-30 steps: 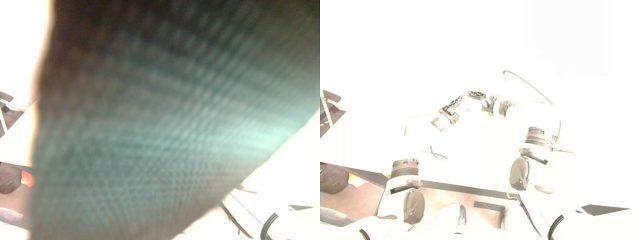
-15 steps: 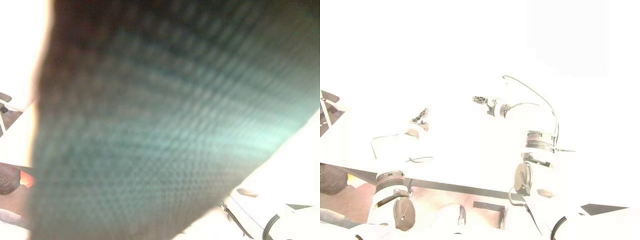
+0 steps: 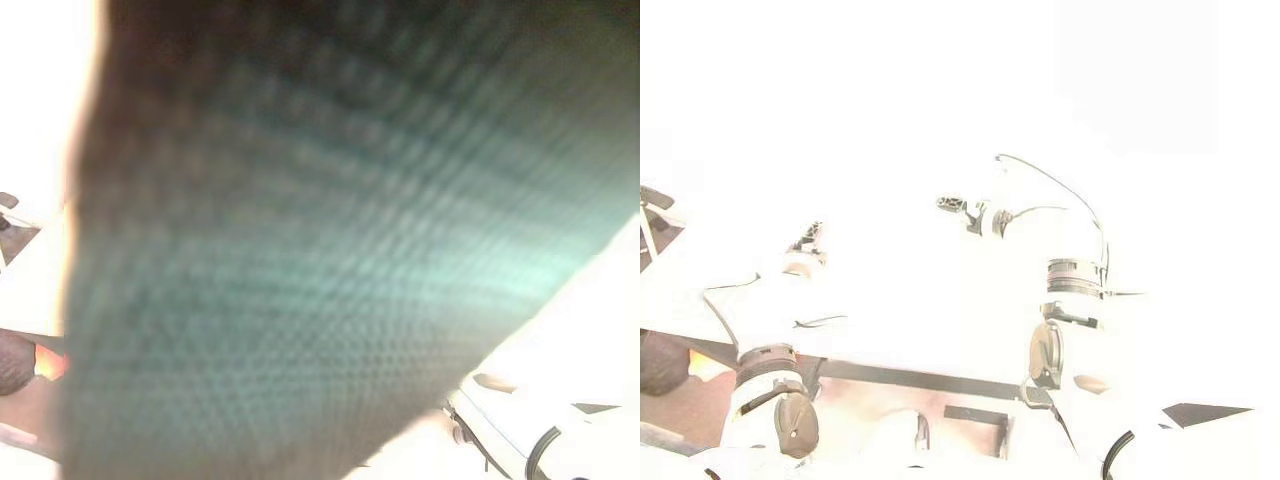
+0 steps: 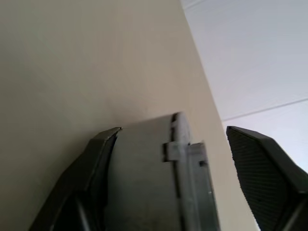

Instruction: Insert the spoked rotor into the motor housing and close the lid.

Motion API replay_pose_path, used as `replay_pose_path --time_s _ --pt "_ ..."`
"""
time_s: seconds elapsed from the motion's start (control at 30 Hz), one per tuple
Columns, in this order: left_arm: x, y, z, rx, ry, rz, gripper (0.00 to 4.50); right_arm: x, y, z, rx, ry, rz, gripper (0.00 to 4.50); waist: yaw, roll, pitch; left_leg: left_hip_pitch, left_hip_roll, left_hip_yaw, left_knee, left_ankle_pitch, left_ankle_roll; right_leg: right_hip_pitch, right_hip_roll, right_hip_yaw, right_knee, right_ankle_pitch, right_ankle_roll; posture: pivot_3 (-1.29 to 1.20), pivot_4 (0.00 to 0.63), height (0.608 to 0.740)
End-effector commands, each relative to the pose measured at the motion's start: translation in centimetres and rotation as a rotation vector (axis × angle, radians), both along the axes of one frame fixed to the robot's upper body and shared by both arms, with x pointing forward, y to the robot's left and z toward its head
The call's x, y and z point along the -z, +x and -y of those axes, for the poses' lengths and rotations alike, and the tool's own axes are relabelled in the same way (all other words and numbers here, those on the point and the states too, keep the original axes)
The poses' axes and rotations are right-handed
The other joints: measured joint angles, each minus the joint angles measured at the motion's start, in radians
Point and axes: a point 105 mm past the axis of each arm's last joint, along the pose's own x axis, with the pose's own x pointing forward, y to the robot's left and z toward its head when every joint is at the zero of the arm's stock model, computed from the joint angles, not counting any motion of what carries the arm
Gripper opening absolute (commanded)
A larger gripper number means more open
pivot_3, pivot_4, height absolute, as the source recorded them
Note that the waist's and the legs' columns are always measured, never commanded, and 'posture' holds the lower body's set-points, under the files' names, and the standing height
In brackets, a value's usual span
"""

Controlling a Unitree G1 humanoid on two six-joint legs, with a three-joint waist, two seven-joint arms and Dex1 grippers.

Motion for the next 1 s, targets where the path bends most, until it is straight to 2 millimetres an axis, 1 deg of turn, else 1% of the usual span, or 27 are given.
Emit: replay_pose_path --time_s 0.03,0.07,0.13,0.17,0.2,0.23,0.3,0.37,0.4,0.43,0.47,0.5,0.53,0.57,0.6,0.67,0.73,0.77,0.83,0.9,0.97,1.0 --pt "-2.1 -1.2 -5.0 -0.177 0.104 -0.005 4.04 -1.5 0.4 -0.3 -0.011 0.007 0.045 4.5 0.0 0.0 0.0 0.001 0.001 0.0 0.0 0.0 0.0 0.001 0.001 0.0 0.0 0.0 0.0 0.0 0.0 0.74" --pt "-2.6 -1.4 -5.8 -0.204 0.132 -0.012 4.04 -1.5 0.4 -0.3 -0.012 0.006 0.044 4.5 0.002 0.0 0.0 0.001 0.002 -0.001 0.0 0.001 -0.001 0.001 0.003 0.0 0.0 0.0 -0.001 0.0 0.0 0.74" --pt "-4.2 -1.9 -7.8 -0.264 0.212 -0.015 4.04 -1.4 0.5 -0.3 -0.014 -0.006 0.057 4.5 0.011 0.0 0.0 0.001 0.003 -0.001 0.0 0.001 -0.001 0.001 0.004 0.0 0.0 0.0 -0.001 0.0 0.0 0.74" --pt "-5.1 -2.0 -8.4 -0.281 0.251 -0.015 4.04 -1.5 0.5 -0.3 -0.013 -0.015 0.076 4.5 0.015 -0.001 0.0 0.001 0.003 -0.001 0.0 0.001 -0.001 0.001 0.004 0.0 0.0 0.0 -0.001 0.0 0.0 0.74" --pt "-5.5 -2.0 -8.6 -0.29 0.275 -0.015 4.04 -1.5 0.6 -0.3 -0.012 -0.021 0.089 4.5 0.018 -0.001 0.0 0.001 0.003 -0.001 0.0 0.001 -0.001 0.001 0.004 0.0 0.0 0.0 -0.001 0.0 0.0 0.74" --pt "-6.7 -1.7 -8.6 -0.286 0.326 0.003 4.04 -2.0 0.9 0.0 0.003 -0.043 0.157 4.5 0.02 -0.002 0.0 0.001 0.003 -0.001 0.0 0.001 -0.001 0.001 0.004 0.0 0.0 0.0 -0.002 0.0 0.0 0.74" --pt "-9.4 -0.8 -7.6 -0.253 0.438 0.062 4.04 -3.4 1.6 0.7 0.038 -0.124 0.381 4.5 0.029 -0.003 -0.001 0.0 0.002 -0.001 0.0 0.001 -0.001 0.002 0.003 0.0 0.0 0.002 -0.005 0.0 0.0 0.74" --pt "-12.3 0.4 -5.4 -0.188 0.565 0.144 4.04 -4.5 2.0 1.8 0.065 -0.23 0.597 4.5 0.044 -0.007 -0.001 0.0 0.002 0.0 0.0 0.001 -0.001 0.002 0.002 0.0 -0.001 0.002 -0.005 0.0 0.0 0.74" --pt "-13.9 1.2 -3.6 -0.117 0.632 0.196 4.04 -4.9 2.0 2.4 0.042 -0.237 0.648 4.5 0.048 -0.009 0.0 0.0 0.002 0.0 0.0 0.001 -0.001 0.002 0.002 0.0 -0.001 0.002 -0.005 0.0 0.0 0.74" --pt "-15.2 1.9 -1.6 -0.039 0.698 0.247 4.04 -5.4 1.7 2.9 -0.006 -0.207 0.67 4.5 0.053 -0.011 0.0 -0.001 0.002 0.0 0.001 0.001 -0.001 0.002 0.002 0.0 -0.001 0.002 -0.005 0.0 0.0 0.74" --pt "-16.2 2.5 0.6 0.058 0.763 0.287 4.04 -6.1 1.5 3.6 -0.038 -0.187 0.711 4.5 0.055 -0.011 0.0 -0.001 0.002 0.0 0.001 0.001 -0.001 0.002 0.002 0.0 -0.001 0.003 -0.005 0.0 0.0 0.74" --pt "-16.9 3.0 3.2 0.181 0.834 0.328 4.04 -7.0 1.2 4.5 -0.068 -0.196 0.781 4.5 0.056 -0.011 0.0 -0.001 0.002 0.0 0.001 0.001 -0.001 0.003 0.002 0.0 -0.001 0.003 -0.006 0.0 0.0 0.74" --pt "-17.2 3.2 5.6 0.288 0.897 0.36 4.04 -7.6 1.1 5.4 -0.092 -0.241 0.853 4.5 0.06 -0.011 0.001 -0.001 0.002 0.0 0.001 0.001 -0.001 0.003 0.001 0.0 -0.001 0.003 -0.006 0.0 0.0 0.74" --pt "-17.3 3.2 8.1 0.403 0.979 0.387 4.04 -7.9 1.1 6.5 -0.116 -0.316 0.92 4.5 0.062 -0.011 0.0 -0.001 0.001 0.0 0.001 0.0 -0.001 0.003 0.0 0.0 0.0 0.003 -0.007 0.0 0.0 0.74" --pt "-17.2 3.1 9.9 0.488 1.038 0.403 4.04 -8.0 1.1 7.3 -0.139 -0.371 0.955 4.5 0.062 -0.011 0.0 0.0 0.001 0.0 0.001 0.0 -0.001 0.003 0.0 0.0 0.0 0.004 -0.008 0.0 0.0 0.74" --pt "-16.1 2.7 13.8 0.68 1.113 0.431 4.04 -7.6 0.9 9.1 -0.198 -0.479 0.997 4.5 0.061 -0.011 0.0 0.0 0.001 0.001 0.001 0.0 0.0 0.002 0.0 0.0 0.001 0.003 -0.009 0.0 0.0 0.74" --pt "-13.9 1.9 17.7 0.89 1.153 0.443 4.04 -6.3 -0.1 10.4 -0.325 -0.579 1.025 4.5 0.055 -0.011 0.0 0.0 0.001 0.001 0.001 0.0 0.001 0.002 0.0 0.0 0.004 0.001 -0.012 0.0 0.0 0.74" --pt "-12.8 1.4 19.2 0.973 1.148 0.448 4.04 -5.4 -0.8 10.7 -0.396 -0.613 1.024 4.5 0.052 -0.01 0.0 0.0 0.001 0.002 0.001 -0.001 0.001 0.001 0.001 0.0 0.004 0.001 -0.014 0.0 0.0 0.74" --pt "-11.1 0.7 21.0 1.074 1.141 0.442 4.04 -4.0 -1.8 11.1 -0.486 -0.647 1.013 4.5 0.044 -0.01 0.0 -0.001 0.002 0.002 0.001 -0.001 0.003 0.002 0.001 0.0 0.005 -0.001 -0.016 0.0 0.0 0.74" --pt "-8.1 -0.5 22.9 1.192 1.147 0.41 4.04 -1.6 -2.2 11.7 -0.537 -0.731 0.965 4.5 0.036 -0.01 0.0 -0.002 0.004 0.002 0.001 -0.002 0.004 0.001 0.004 0.0 0.005 -0.001 -0.016 0.0 0.0 0.74" --pt "-5.8 -1.3 23.8 1.255 1.155 0.372 4.04 0.4 -2.5 12.2 -0.564 -0.803 0.936 4.5 0.031 -0.009 0.0 -0.002 0.007 0.002 0.002 -0.002 0.004 0.0 0.008 0.0 0.005 -0.001 -0.018 0.0 0.0 0.74" --pt "-5.2 -1.5 24.0 1.266 1.158 0.361 4.04 1.0 -2.6 12.3 -0.57 -0.822 0.931 4.5 0.029 -0.009 0.0 -0.002 0.007 0.001 0.002 -0.002 0.004 0.0 0.008 0.0 0.005 -0.002 -0.019 0.0 0.0 0.74"
